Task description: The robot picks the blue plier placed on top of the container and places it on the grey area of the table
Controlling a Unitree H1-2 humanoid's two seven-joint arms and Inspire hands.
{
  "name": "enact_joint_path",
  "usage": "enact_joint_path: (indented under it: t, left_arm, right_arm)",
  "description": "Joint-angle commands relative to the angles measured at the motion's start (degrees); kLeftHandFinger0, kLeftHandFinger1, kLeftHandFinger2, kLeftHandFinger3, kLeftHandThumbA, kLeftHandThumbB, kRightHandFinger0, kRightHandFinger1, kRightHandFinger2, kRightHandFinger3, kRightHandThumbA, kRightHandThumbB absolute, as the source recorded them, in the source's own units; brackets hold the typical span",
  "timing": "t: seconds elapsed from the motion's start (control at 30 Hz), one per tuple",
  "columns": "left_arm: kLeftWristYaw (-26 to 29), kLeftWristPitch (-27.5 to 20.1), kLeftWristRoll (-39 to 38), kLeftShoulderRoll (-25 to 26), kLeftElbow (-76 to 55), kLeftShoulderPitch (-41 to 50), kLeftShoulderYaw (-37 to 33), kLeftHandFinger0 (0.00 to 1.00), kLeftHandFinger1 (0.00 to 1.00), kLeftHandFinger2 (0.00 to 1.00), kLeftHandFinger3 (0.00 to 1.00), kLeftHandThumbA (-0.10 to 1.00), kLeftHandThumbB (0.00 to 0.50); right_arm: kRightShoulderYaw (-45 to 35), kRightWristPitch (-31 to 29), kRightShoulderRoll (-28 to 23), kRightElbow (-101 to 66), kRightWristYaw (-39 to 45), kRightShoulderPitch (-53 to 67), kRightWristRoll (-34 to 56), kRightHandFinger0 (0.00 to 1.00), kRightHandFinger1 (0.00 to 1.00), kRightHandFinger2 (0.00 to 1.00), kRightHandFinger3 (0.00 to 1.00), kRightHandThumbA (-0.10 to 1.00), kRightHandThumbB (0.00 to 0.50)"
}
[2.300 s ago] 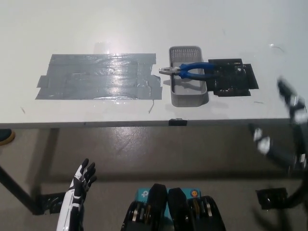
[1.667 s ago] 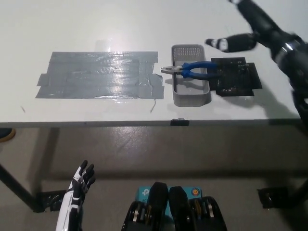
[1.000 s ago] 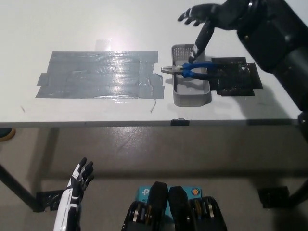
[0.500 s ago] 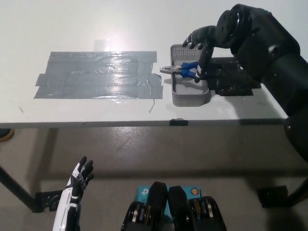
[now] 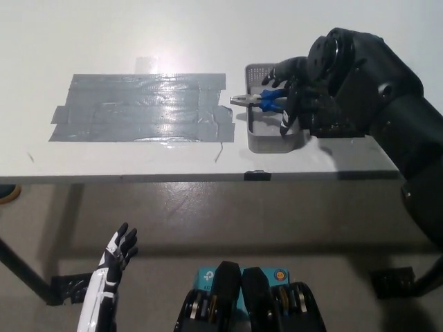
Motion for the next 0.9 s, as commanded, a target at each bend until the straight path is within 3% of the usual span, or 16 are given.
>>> enact_joint_path:
  t: [0.0,0.17,0.7,0.8,0.87]
  left_arm:
    - [-0.21,-1.05,1.22,0.35,-2.26,-0.41,-0.59,1.0,1.0,1.0,1.0,1.0,0.037]
    - [-0.23,-1.38,0.86,0.44,-1.92,-0.53,-0.61,1.0,1.0,1.0,1.0,1.0,0.045]
    - [-0.71,-2.14,2.34,1.55,-1.62,-0.88,-1.67,1.0,1.0,1.0,1.0,1.0,0.057]
    - [-0.63,-4.16,2.79,1.93,-0.83,-0.92,-2.09,1.0,1.0,1.0,1.0,1.0,0.015]
    - [-0.48,-4.87,3.37,2.17,-0.29,-1.01,-2.31,1.0,1.0,1.0,1.0,1.0,0.017]
  right_arm:
    - [-1.66,-2.12,0.22,0.15,-2.12,-3.28,-0.79,1.0,1.0,1.0,1.0,1.0,0.269]
    - [-2.22,-2.28,0.99,0.54,-2.6,-3.23,-1.15,1.0,1.0,1.0,1.0,1.0,0.284]
    - [-4.48,-2.23,1.67,1.77,-6.13,-3.36,-1.97,1.0,1.0,1.0,1.0,1.0,0.268]
    - [-5.52,-2.75,1.92,1.93,-7.7,-2.95,-1.69,1.0,1.0,1.0,1.0,0.95,0.265]
    - [-5.56,-4.05,2.13,2.12,-9.57,-2.36,-2.2,1.0,1.0,1.0,1.0,0.9,0.273]
